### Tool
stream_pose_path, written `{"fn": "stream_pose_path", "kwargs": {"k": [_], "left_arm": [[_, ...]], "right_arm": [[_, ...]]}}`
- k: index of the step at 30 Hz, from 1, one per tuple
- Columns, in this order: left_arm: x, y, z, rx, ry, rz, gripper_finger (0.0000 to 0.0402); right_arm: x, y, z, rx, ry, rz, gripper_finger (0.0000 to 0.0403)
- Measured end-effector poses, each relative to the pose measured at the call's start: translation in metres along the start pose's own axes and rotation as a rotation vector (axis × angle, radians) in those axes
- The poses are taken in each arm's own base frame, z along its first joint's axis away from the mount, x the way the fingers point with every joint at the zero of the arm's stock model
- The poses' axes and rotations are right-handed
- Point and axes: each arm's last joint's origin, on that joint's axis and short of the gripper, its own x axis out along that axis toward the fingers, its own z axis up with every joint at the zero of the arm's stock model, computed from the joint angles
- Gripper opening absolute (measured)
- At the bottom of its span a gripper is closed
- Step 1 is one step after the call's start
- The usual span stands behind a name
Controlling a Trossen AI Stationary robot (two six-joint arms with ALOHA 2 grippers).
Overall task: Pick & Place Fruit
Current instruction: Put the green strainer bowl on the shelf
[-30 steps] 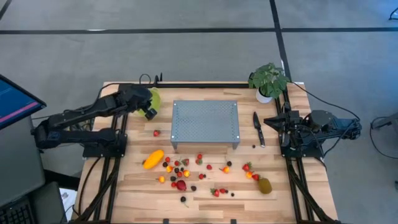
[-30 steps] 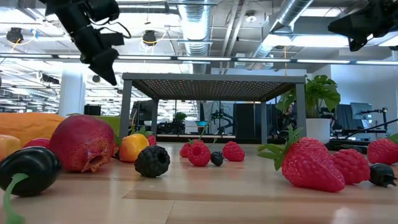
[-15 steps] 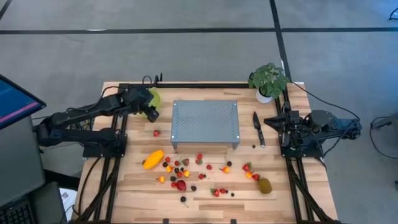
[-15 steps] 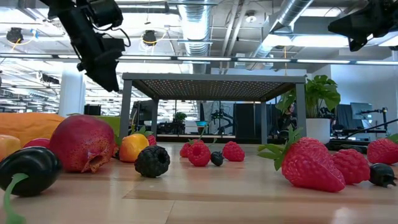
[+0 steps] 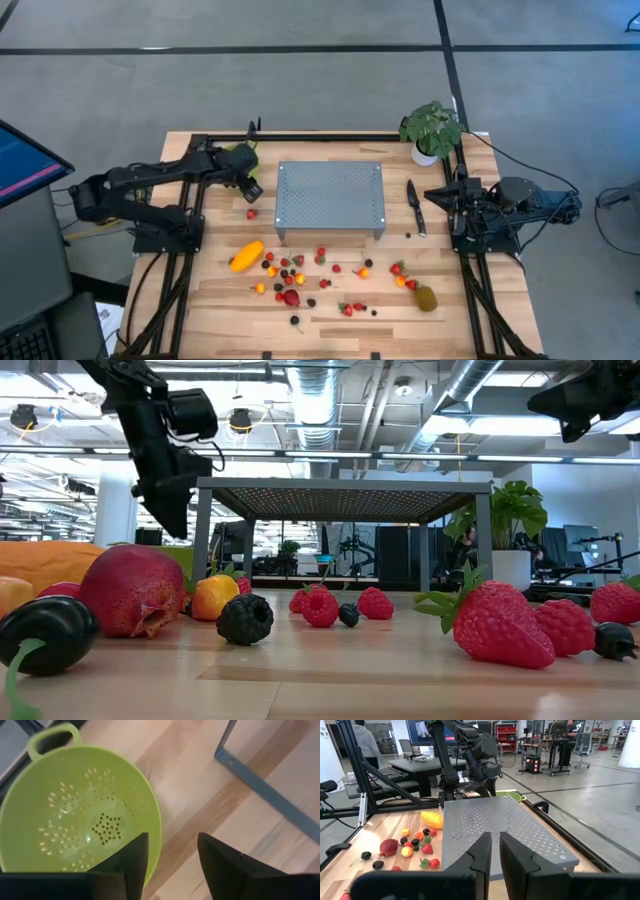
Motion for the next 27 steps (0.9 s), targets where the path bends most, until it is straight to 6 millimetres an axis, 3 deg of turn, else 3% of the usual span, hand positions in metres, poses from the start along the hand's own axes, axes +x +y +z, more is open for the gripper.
{"fn": "stream_pose_path", "kwargs": {"k": [27], "left_arm": [[0.014, -0.002, 0.000, 0.016, 0.051, 0.052, 0.0158]], "right_arm": [[0.000, 0.000, 0.000, 0.000, 0.000, 0.000, 0.0033]]}}
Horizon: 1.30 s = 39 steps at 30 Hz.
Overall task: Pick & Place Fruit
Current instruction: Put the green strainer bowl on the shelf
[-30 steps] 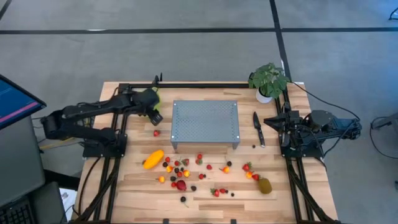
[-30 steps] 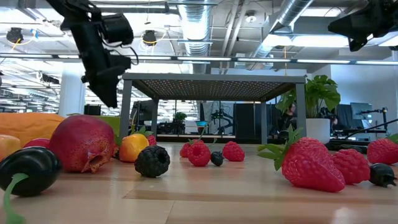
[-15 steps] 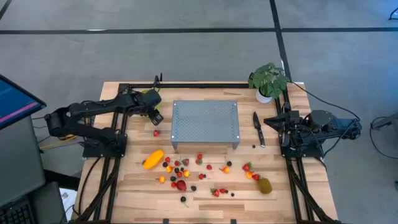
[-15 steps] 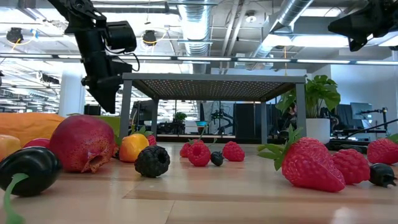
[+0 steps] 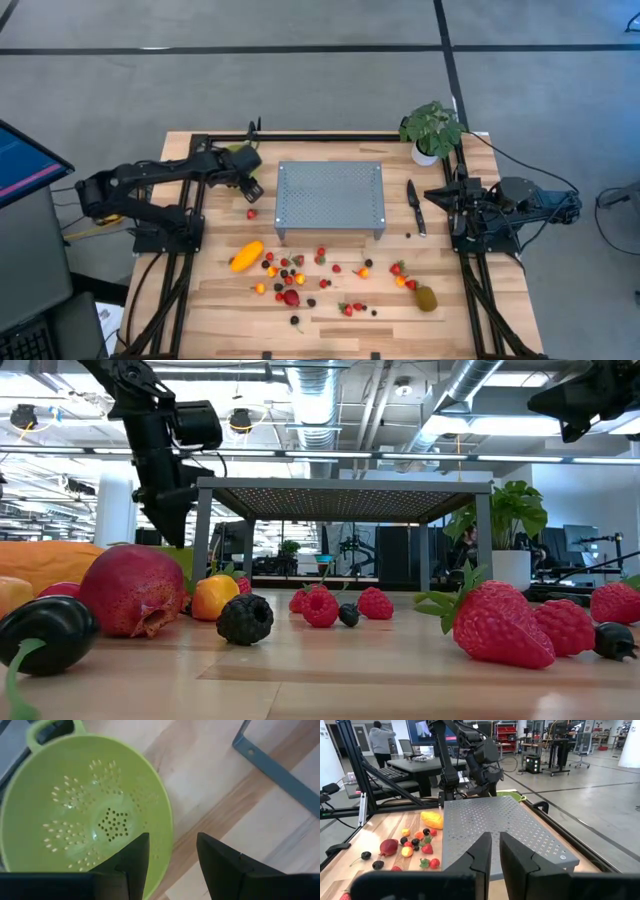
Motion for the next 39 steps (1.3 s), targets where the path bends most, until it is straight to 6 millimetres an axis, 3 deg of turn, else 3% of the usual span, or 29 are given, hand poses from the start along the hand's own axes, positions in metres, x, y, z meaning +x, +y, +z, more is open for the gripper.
{"fn": "stream_pose_path", "kwargs": {"k": [14, 18, 27, 34, 39], "left_arm": [[0.024, -0.006, -0.001, 0.035, 0.101, 0.048, 0.0152], [0.023, -0.006, -0.001, 0.034, 0.096, 0.049, 0.0121], [0.023, -0.006, 0.000, 0.033, 0.091, 0.057, 0.0011], [0.022, -0.006, 0.000, 0.040, 0.088, 0.064, 0.0005], [0.008, -0.001, 0.003, 0.038, 0.021, 0.069, 0.0005]], "right_arm": [[0.000, 0.000, 0.000, 0.000, 0.000, 0.000, 0.0033], [0.000, 0.000, 0.000, 0.000, 0.000, 0.000, 0.0033], [0.000, 0.000, 0.000, 0.000, 0.000, 0.000, 0.0033], [0.000, 0.000, 0.000, 0.000, 0.000, 0.000, 0.0033], [0.000, 0.000, 0.000, 0.000, 0.000, 0.000, 0.0033]]}}
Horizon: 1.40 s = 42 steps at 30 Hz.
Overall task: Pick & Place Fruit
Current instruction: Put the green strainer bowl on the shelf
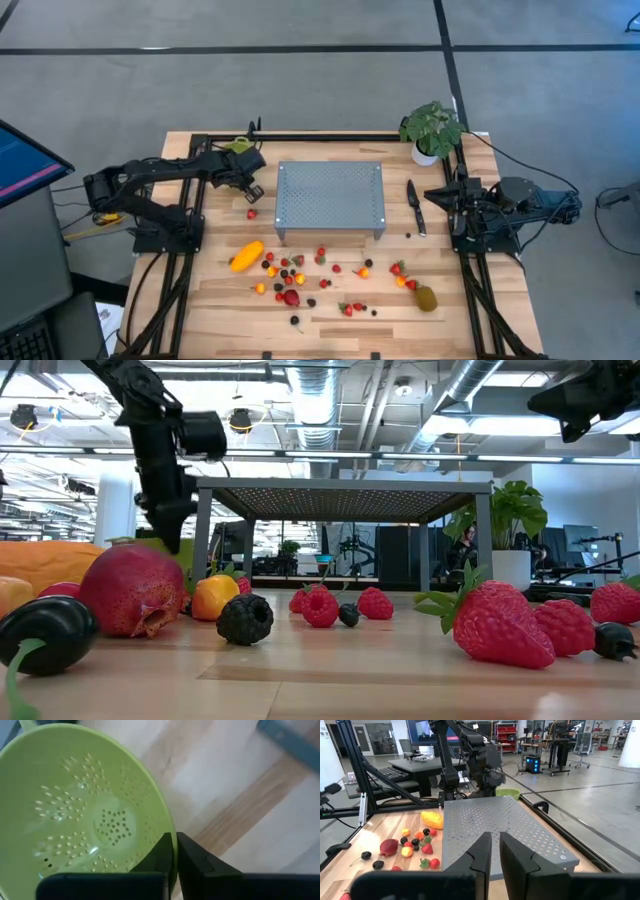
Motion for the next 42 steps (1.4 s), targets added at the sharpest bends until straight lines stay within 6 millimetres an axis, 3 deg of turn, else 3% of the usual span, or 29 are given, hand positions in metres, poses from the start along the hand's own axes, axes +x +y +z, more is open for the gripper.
{"fn": "stream_pose_path", "kwargs": {"k": [5, 11, 19, 25, 34, 42], "left_arm": [[-0.039, 0.013, 0.008, -0.069, -0.172, -0.045, 0.0004], [-0.094, 0.026, 0.012, -0.157, -0.463, -0.257, 0.0004], [-0.149, 0.019, 0.010, -0.026, -0.840, -0.635, 0.0005], [-0.166, -0.006, 0.010, 0.300, -1.023, -0.700, 0.0005], [-0.177, -0.058, 0.025, 0.652, -1.020, -0.724, 0.0005], [-0.188, -0.081, 0.046, 0.835, -0.850, -0.458, 0.0005]], "right_arm": [[0.000, 0.000, 0.000, 0.000, 0.000, 0.000, 0.0033], [0.000, 0.000, 0.000, 0.000, 0.000, 0.000, 0.0033], [0.000, 0.000, 0.000, 0.000, 0.000, 0.000, 0.0033], [0.000, 0.000, 0.000, 0.000, 0.000, 0.000, 0.0033], [0.000, 0.000, 0.000, 0.000, 0.000, 0.000, 0.0033], [0.000, 0.000, 0.000, -0.001, 0.003, 0.000, 0.0033]]}}
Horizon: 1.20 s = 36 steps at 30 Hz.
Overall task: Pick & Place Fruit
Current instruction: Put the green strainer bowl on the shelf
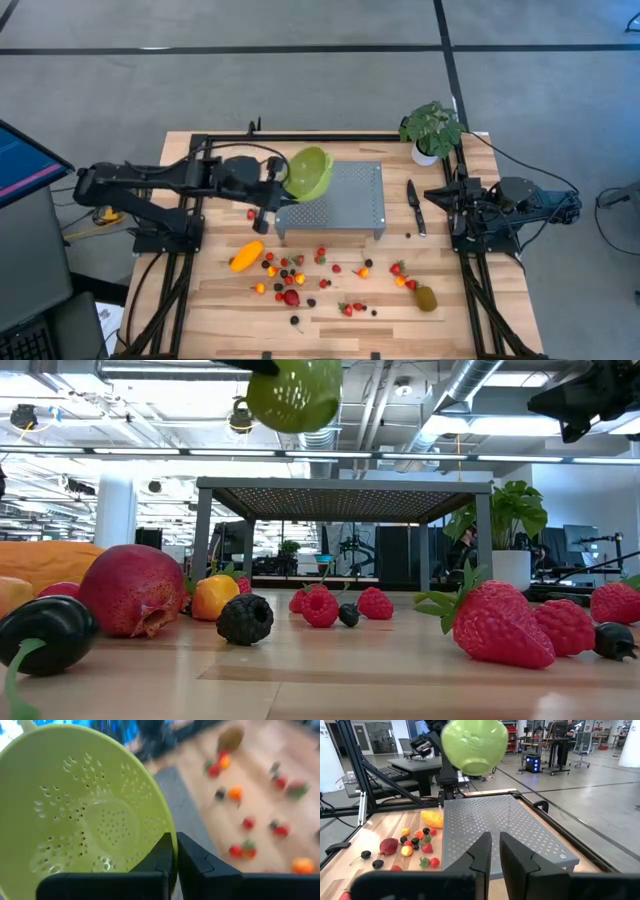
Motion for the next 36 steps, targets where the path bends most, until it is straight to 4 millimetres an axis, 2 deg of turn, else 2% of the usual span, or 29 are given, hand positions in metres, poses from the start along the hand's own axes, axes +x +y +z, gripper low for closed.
{"fn": "stream_pose_path", "kwargs": {"k": [4, 12, 26, 36], "left_arm": [[0.011, 0.001, 0.002, 0.011, 0.096, -0.007, 0.0005], [0.032, -0.009, -0.013, 0.010, 0.278, -0.065, 0.0005], [0.038, -0.022, -0.012, 0.051, 0.290, -0.103, 0.0006], [0.043, -0.024, -0.014, 0.070, 0.308, -0.108, 0.0006]], "right_arm": [[0.000, 0.000, 0.000, -0.001, 0.002, -0.001, 0.0033], [0.000, 0.000, 0.000, -0.001, 0.002, 0.000, 0.0033], [0.000, 0.000, -0.001, -0.004, 0.011, -0.001, 0.0033], [0.000, 0.000, -0.001, -0.004, 0.011, -0.001, 0.0033]]}}
